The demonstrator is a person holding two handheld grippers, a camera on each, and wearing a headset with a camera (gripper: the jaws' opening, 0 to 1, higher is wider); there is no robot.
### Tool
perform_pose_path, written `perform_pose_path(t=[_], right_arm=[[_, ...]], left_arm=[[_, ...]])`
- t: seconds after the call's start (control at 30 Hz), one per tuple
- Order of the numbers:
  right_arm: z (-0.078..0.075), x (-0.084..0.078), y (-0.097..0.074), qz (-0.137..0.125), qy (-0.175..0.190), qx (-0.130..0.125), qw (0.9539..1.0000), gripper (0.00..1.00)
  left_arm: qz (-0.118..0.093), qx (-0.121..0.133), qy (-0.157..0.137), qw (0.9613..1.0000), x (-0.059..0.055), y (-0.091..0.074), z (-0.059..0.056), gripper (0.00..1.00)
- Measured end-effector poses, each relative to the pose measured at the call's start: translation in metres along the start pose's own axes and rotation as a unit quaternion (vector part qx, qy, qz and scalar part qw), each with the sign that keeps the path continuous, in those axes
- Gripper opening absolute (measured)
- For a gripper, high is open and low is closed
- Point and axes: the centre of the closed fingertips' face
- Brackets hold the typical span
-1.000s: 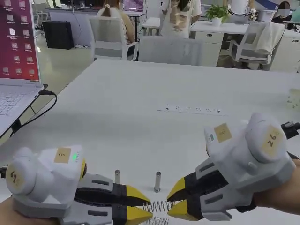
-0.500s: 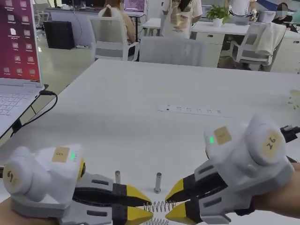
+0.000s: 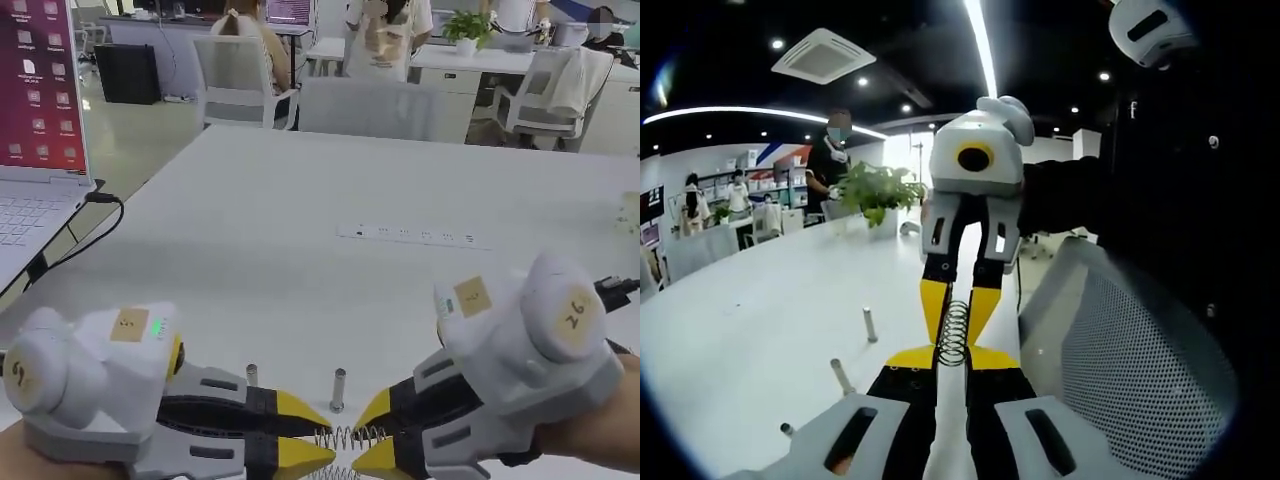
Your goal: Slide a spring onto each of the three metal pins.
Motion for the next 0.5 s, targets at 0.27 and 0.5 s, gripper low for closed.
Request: perform_pose_path(t=[0.27,0.5], right_arm=[[0.0,0.006,-0.004,-0.006,0.011,-0.006,0.9999,0.09],[0.002,0.015,-0.008,-0.024,0.027,-0.004,0.9993,0.09]], left_arm=[[0.001,0.004,0.0,1.0,-0.001,0.0,0.001,0.02],[0.002,0.004,0.003,1.0,-0.001,0.0,0.0,0.02]])
Point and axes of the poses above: the centre of the closed fingertips' face, and the gripper's own axes: y roughly forward along the fingers, z roughly to its left, x roughly out of its top, and after that the axes turned 12 degrees about x, right-handed
